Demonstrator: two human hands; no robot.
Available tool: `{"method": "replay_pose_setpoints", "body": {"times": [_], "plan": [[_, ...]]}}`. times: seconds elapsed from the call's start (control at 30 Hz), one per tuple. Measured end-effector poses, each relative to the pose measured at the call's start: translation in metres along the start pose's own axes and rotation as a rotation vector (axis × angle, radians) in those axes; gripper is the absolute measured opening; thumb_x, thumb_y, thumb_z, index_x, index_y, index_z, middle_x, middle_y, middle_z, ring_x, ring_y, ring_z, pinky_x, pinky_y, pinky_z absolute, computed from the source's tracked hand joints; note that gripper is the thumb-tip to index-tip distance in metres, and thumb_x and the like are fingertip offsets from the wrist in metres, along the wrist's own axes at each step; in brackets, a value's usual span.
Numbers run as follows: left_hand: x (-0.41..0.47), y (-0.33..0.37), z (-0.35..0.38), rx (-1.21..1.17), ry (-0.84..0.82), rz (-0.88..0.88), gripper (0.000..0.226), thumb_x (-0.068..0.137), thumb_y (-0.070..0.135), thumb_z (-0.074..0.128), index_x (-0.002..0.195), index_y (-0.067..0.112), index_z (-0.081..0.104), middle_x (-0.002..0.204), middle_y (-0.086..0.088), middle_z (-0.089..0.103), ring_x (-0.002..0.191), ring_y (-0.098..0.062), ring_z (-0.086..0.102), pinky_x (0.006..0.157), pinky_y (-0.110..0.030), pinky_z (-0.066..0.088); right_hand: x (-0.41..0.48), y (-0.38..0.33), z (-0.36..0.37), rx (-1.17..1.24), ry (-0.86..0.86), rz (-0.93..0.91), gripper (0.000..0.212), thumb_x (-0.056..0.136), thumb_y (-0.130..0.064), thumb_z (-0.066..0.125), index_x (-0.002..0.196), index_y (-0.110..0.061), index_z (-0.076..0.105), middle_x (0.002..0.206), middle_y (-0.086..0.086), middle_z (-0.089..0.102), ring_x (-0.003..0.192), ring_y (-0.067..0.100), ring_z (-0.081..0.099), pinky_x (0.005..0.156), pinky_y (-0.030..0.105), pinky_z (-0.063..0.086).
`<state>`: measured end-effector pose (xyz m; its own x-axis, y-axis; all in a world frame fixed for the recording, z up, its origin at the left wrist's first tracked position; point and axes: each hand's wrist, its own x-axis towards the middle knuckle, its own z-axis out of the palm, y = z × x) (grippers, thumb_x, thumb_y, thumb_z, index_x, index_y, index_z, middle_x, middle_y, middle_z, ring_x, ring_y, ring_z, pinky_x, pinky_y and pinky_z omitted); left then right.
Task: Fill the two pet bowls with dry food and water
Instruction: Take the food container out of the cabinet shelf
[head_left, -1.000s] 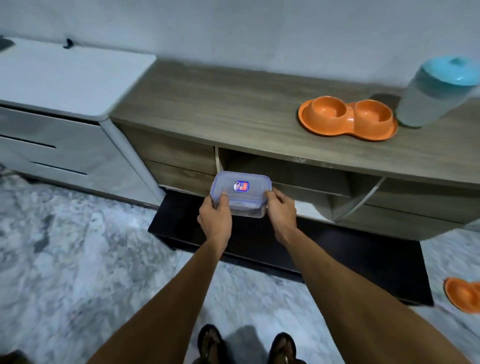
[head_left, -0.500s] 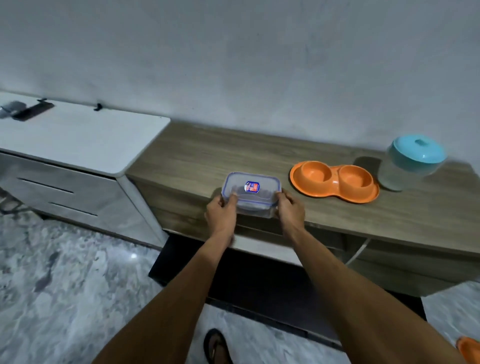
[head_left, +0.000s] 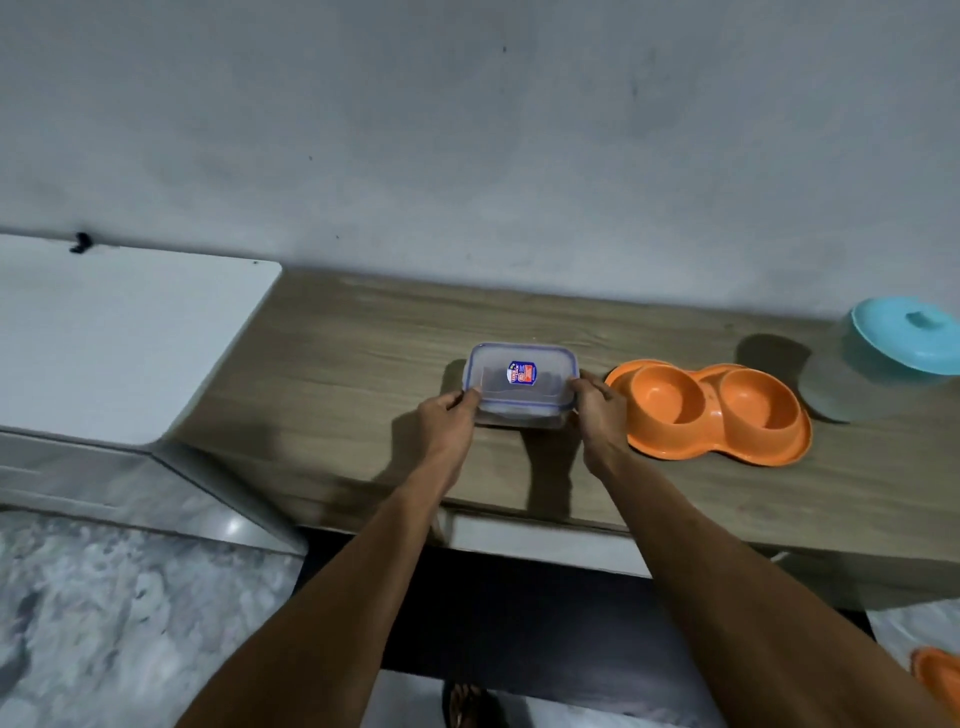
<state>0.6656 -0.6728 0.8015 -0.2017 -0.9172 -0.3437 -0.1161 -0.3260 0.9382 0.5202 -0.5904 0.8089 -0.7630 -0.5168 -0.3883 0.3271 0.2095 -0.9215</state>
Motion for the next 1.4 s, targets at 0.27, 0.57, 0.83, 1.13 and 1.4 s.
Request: {"method": "replay_pose_setpoints", "body": {"times": [0.27,0.57,0.83,1.13,1.4], "plan": [[0.022,-0.009,-0.004,0.054,-0.023,-0.059,0.023,0.09,0.017,0.068,0.104,0.0,0.073,0.083,-0.007,0.072,0.086,-0.023,0.069,0.09,-0.037,0.055,0.015,0.016,0.008,0.001,0.006,0.036,0.026,0.094,-0.011,0.058,0.114,-0.018,0.072,0.11,0.004,0.073,0.105,0.025,0.067,0.094,0.044,0.055],[0.043,0.009,-0.005,0.316,0.042,0.021,0.043,0.087,0.056,0.057,0.083,0.018,0.074,0.078,0.001,0.074,0.078,-0.018,0.07,0.078,-0.04,0.06,0.031,0.004,0.014,-0.209,0.156,-0.061,0.03,0.1,-0.028,0.049,0.089,-0.01,0.07,0.09,0.008,0.069,0.089,0.024,0.063,0.078,0.037,0.047],[0.073,0.037,0.032,0.606,0.049,-0.079,0.061,0.104,0.045,0.023,0.131,0.001,0.055,0.138,-0.023,0.055,0.126,-0.038,0.051,0.095,-0.036,0.038,0.056,0.001,0.033,-0.33,0.211,0.028,0.052,0.098,-0.05,0.045,0.108,-0.004,0.065,0.113,0.017,0.067,0.104,0.035,0.063,0.092,0.047,0.052],[0.077,0.031,0.037,0.683,0.086,0.013,0.062,0.102,0.046,0.024,0.123,0.002,0.062,0.128,-0.025,0.061,0.119,-0.041,0.056,0.099,-0.042,0.042,0.06,0.011,0.033,-0.302,0.246,-0.027,0.044,0.1,-0.045,0.045,0.081,-0.008,0.06,0.083,0.009,0.065,0.081,0.025,0.062,0.071,0.037,0.046],[0.058,0.044,0.034,0.545,0.134,0.018,0.049,0.103,0.04,0.037,0.121,0.0,0.059,0.124,-0.02,0.062,0.113,-0.035,0.057,0.07,-0.025,0.025,0.056,0.005,0.031,-0.516,0.317,-0.075,0.042,0.101,-0.043,0.045,0.101,-0.005,0.062,0.095,0.01,0.065,0.09,0.028,0.063,0.071,0.033,0.041]]}}
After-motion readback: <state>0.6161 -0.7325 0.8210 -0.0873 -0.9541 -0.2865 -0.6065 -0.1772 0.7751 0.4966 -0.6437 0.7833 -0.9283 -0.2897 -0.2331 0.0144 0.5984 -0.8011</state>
